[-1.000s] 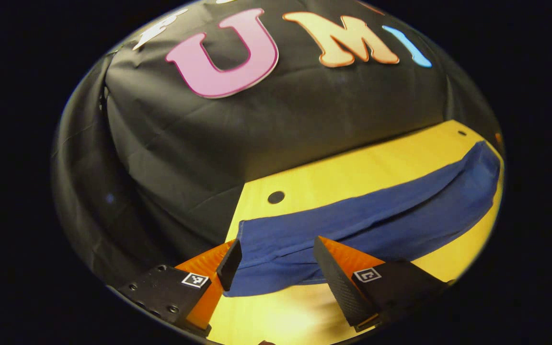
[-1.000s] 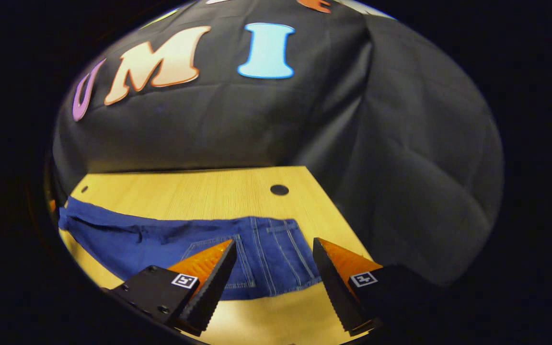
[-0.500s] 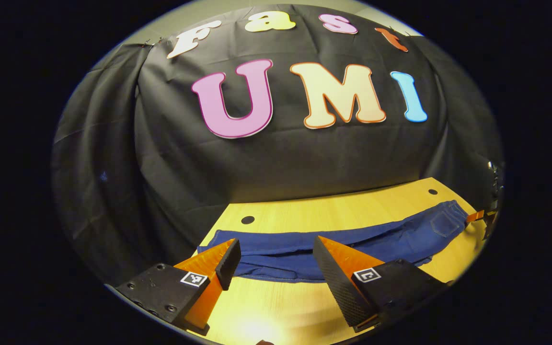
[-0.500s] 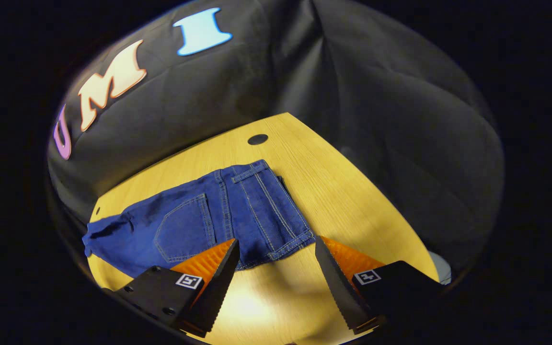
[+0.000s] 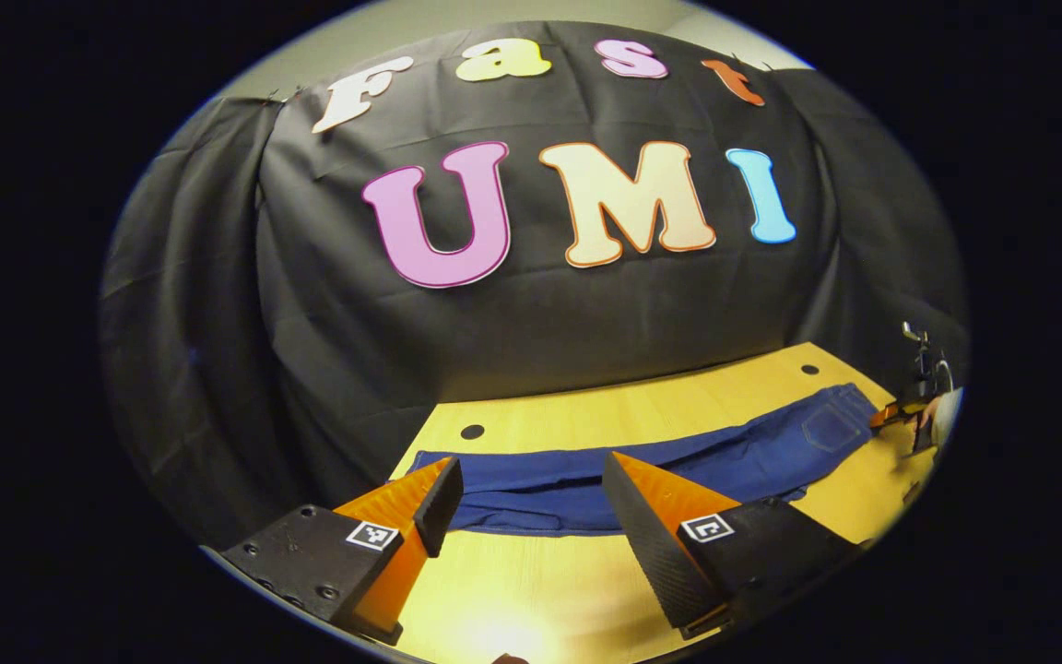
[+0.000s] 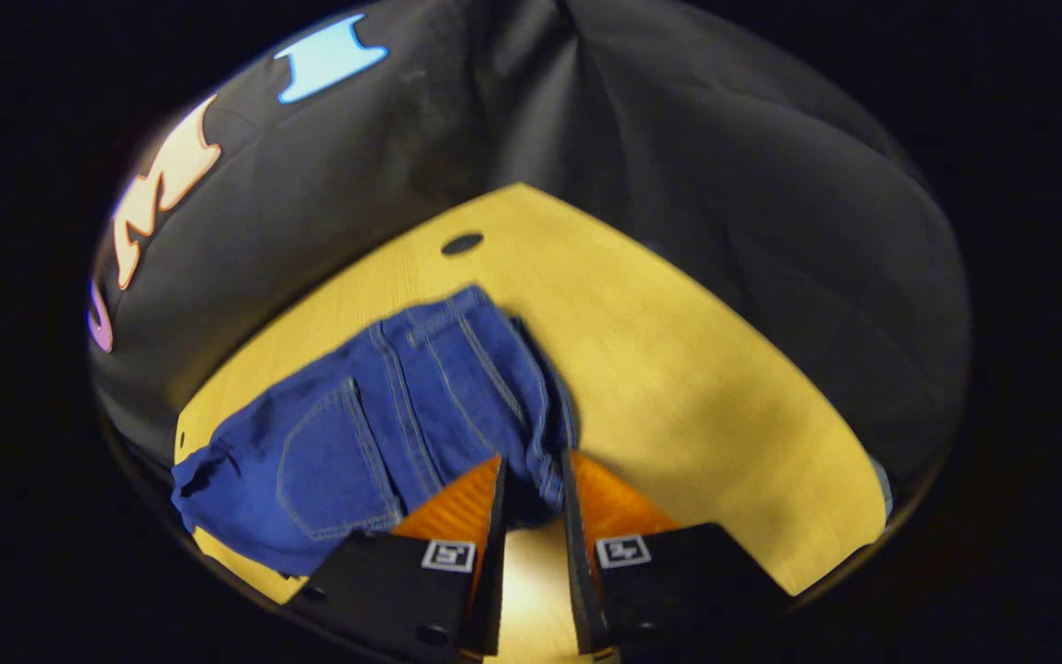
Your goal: Grasp the waist and the cuffs of the jeans and fold them to make the two legs overlap; first hold the waist and fold one-third of the jeans toward the cuffs, then hold the cuffs and fold the remaining one-third in the same direction to finish folding.
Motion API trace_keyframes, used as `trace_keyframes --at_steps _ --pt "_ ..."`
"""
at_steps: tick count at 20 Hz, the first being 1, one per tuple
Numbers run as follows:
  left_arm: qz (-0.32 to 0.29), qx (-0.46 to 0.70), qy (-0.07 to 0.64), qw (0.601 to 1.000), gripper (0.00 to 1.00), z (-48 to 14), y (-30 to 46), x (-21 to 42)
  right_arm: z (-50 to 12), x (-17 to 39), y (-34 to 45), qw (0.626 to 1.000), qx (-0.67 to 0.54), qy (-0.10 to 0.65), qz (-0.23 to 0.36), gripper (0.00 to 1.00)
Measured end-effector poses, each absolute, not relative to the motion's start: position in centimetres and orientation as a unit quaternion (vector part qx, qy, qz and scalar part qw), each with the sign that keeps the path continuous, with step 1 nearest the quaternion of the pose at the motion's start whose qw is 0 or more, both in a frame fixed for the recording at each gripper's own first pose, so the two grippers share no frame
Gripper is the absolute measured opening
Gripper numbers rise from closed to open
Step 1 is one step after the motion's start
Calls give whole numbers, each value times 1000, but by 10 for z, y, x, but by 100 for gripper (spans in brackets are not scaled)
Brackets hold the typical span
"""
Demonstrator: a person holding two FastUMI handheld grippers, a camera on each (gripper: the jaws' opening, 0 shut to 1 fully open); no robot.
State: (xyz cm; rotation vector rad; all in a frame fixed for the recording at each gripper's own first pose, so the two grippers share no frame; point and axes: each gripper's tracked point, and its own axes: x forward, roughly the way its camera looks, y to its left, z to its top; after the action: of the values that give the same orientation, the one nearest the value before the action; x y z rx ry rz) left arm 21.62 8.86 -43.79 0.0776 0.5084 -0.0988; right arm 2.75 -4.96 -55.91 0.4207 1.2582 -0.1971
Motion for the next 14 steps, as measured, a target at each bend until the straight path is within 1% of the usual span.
trace_keyframes --at_steps 1,2,3,4,5,6,7,8,11,13,14 --pt "-39 31 257 965 95 -441 88 216 -566 27 -49 770 219 592 -94 20" --pt "-32 24 266 963 95 -445 89 214 -566 33 -51 769 241 583 -103 13" --pt "-25 23 271 962 100 -446 90 213 -562 33 -51 771 248 577 -104 6" --pt "-17 24 275 961 96 -447 94 210 -553 39 -58 786 235 562 -106 6" --pt "-13 26 279 960 96 -445 95 207 -547 47 -63 806 215 541 -105 6" --pt "-11 28 274 961 100 -443 95 206 -538 56 -70 827 191 519 -100 5" --pt "-13 28 266 963 96 -438 92 208 -525 61 -78 841 171 505 -93 5" --pt "-15 28 263 964 95 -431 92 203 -514 68 -88 849 160 495 -92 5" --pt "-35 22 244 969 95 -422 69 219 -473 98 -97 870 177 450 -96 5" --pt "-50 8 240 970 95 -423 55 226 -439 114 -94 888 184 412 -89 5" --pt "-58 4 240 969 95 -424 50 227 -432 118 -97 896 182 398 -80 5"
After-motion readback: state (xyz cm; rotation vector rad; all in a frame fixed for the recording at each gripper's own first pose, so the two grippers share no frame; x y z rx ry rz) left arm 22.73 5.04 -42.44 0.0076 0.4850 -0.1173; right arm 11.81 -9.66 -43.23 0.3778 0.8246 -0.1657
